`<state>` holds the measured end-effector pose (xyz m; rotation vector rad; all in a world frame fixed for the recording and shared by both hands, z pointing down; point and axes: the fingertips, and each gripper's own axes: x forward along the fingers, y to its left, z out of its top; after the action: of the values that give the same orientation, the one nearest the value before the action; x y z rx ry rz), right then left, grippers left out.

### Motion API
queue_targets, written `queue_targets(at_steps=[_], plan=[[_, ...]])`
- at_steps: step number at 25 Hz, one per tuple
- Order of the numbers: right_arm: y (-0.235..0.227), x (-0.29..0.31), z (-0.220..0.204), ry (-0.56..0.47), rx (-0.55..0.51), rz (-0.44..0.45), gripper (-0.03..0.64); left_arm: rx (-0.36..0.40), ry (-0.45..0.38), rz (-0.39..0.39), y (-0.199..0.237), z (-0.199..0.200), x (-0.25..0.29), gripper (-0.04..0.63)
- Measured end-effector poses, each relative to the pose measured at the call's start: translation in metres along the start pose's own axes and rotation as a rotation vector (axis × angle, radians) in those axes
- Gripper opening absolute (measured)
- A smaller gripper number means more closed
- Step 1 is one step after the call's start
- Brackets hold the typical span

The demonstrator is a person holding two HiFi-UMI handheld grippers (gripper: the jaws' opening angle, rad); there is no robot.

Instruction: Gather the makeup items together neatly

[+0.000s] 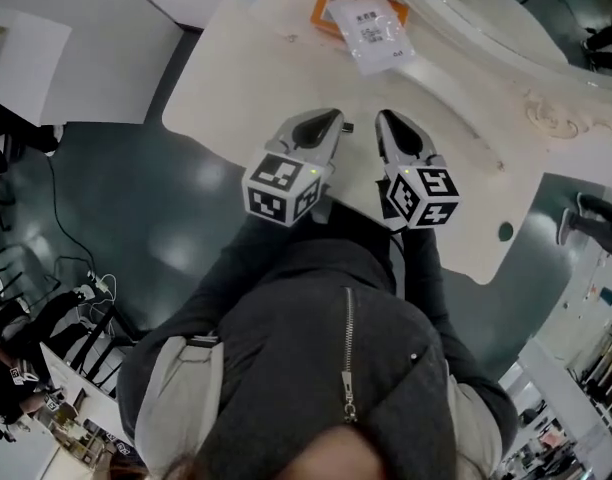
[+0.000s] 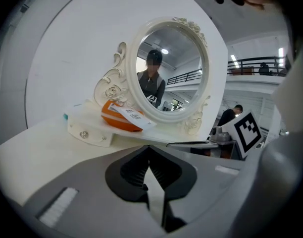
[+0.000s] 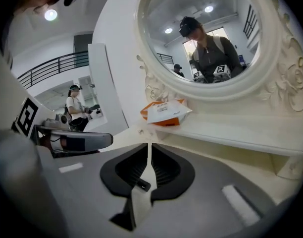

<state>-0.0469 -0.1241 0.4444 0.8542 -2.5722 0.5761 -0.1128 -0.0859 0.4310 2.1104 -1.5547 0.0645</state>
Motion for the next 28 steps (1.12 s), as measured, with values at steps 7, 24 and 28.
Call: queue_targets(at_steps=[7,24,28], plan=[[0.024,0.023,-0.021,0.122,-0.073,0.148,0.065,-0.054,0.006,0.095,0.02,-0.017,-0.017,0.009],[0.046,0.063,-0.07,0.409,-0.337,0.391,0.188,-0.101,0.053,0.16,0.056,-0.046,-0.012,0.009],[0.047,0.069,-0.083,0.47,-0.41,0.408,0.192,-0.114,0.048,0.169,0.063,-0.049,-0.01,0.009]])
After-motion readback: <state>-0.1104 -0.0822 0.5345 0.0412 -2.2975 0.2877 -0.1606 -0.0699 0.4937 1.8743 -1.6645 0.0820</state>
